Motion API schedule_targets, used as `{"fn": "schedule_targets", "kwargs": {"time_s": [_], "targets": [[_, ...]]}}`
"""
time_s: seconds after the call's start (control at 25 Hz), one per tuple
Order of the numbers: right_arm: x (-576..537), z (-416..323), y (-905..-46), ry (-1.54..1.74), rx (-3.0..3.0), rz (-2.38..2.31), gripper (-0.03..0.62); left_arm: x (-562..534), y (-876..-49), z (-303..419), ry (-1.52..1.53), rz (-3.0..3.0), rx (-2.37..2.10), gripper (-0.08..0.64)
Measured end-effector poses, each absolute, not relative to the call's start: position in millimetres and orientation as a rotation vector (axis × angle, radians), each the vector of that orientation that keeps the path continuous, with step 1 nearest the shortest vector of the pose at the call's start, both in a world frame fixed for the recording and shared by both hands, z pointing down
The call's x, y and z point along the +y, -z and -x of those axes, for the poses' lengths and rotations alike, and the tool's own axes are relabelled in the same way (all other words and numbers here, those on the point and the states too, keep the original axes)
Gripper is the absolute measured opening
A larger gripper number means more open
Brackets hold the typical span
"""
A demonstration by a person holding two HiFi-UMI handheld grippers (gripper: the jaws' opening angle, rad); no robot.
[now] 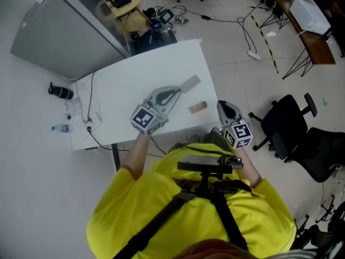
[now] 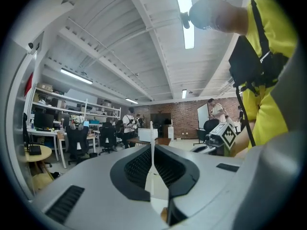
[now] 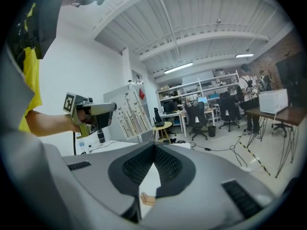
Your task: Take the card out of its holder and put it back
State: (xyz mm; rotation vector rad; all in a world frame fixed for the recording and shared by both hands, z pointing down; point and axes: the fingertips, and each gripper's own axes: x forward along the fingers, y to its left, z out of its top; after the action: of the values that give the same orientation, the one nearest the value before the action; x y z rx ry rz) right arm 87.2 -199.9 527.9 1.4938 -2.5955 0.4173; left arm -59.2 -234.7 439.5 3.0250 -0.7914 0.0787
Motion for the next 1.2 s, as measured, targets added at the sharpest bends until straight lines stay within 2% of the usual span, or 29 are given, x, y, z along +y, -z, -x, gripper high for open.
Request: {"fn": "schedule_targets", "kwargs": {"time_s": [0.48,1.2], "targets": [[-199.9,-103.0,-567.3,-0.552,-2.478,-1.494,0.005,-237.6,-603.0,33.5,-0.301,-2.851,-0.578,0.015],[-199.0,-123.4,-599.7,-0.656,-2.427,-1.504,0.005,-232.0,-663.9,21.0,-0.346,-2.801,-0.483,0.017]]}}
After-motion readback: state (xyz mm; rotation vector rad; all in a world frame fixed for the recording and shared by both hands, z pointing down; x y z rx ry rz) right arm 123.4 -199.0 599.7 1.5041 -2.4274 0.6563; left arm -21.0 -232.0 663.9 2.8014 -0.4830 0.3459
